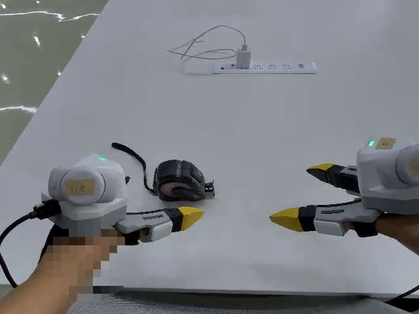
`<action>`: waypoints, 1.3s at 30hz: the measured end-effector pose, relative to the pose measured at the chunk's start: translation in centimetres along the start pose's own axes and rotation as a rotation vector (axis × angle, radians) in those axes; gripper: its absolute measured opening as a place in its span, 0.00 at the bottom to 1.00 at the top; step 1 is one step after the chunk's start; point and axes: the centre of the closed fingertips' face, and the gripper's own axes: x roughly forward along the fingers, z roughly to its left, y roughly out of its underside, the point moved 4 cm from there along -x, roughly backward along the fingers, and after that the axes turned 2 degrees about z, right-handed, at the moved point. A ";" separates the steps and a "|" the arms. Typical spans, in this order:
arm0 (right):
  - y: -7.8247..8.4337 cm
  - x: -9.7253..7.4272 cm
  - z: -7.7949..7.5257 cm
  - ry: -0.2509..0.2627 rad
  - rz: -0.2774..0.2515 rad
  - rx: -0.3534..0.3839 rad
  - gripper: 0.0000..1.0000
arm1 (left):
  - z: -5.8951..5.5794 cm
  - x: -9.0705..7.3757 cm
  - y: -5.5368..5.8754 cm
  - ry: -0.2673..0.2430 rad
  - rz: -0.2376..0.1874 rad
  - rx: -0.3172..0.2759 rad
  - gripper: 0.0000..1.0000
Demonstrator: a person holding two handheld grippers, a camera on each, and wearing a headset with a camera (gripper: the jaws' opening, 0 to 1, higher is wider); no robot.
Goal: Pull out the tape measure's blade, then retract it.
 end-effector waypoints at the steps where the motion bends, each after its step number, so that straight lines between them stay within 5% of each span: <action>1: 0.0 -0.2 0.1 0.004 -0.002 0.001 0.77 | 0.0 -0.2 0.0 0.002 0.000 0.000 0.94; 14: 0.2 -2.6 0.8 0.054 -0.011 0.006 0.80 | 0.1 -2.2 -0.6 0.006 -0.034 0.001 0.95; 39: 0.9 -3.4 1.4 0.084 -0.039 0.036 0.81 | 0.0 -3.0 -0.6 0.010 -0.037 0.003 0.95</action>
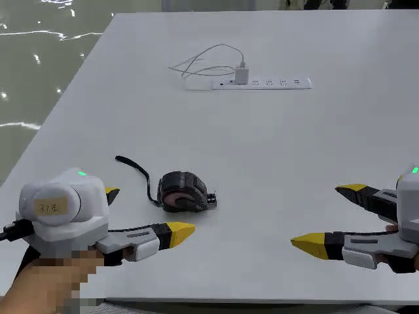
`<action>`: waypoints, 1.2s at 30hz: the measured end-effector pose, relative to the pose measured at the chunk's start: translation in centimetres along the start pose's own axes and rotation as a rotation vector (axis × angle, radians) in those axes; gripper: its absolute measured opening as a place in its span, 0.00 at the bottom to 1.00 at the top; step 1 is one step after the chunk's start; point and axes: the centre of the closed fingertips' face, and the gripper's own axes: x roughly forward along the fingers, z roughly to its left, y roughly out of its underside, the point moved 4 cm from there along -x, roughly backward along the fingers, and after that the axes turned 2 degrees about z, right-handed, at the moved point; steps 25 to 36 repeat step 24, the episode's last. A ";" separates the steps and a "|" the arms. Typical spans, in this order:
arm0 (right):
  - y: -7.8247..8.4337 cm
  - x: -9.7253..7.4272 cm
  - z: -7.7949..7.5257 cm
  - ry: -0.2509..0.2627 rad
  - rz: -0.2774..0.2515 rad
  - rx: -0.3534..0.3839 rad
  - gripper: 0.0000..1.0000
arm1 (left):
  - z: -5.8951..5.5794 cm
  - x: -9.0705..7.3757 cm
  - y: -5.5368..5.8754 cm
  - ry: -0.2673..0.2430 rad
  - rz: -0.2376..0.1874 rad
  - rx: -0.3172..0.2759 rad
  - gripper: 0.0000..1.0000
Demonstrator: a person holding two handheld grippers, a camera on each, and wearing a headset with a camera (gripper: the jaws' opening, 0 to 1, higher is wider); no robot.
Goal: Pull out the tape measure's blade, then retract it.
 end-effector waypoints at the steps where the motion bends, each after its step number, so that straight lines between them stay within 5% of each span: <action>1: 0.0 0.0 0.0 0.001 0.000 0.001 0.81 | 0.0 0.0 0.0 0.000 0.000 0.001 0.95; 36: 0.5 -0.4 -0.3 0.018 -0.005 0.018 0.83 | 0.0 -0.3 -0.1 -0.006 0.000 0.001 0.95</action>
